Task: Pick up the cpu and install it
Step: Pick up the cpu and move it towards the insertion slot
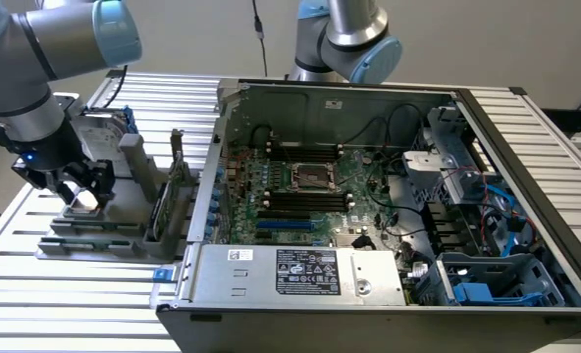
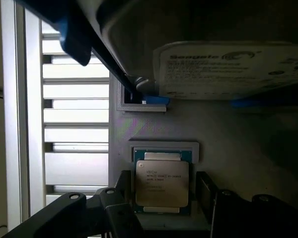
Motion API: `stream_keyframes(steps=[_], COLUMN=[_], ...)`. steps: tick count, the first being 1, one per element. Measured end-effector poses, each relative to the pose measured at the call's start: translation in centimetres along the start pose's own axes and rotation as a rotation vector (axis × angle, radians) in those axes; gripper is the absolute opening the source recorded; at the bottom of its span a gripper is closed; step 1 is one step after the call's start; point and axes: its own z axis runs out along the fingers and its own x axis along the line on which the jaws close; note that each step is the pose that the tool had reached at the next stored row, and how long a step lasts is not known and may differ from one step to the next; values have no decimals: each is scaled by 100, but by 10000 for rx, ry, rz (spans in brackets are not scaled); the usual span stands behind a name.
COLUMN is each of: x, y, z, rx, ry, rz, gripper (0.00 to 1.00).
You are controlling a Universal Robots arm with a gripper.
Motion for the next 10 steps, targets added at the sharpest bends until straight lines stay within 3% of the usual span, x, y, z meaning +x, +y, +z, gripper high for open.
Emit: stream_keyframes(steps=[6,8,10], x=[0,0,0], y=[-13,-14,-15], z=[7,9,11], rx=[0,2,1], ry=[6,9,9], rz=[0,2,1], gripper=[64,55,55])
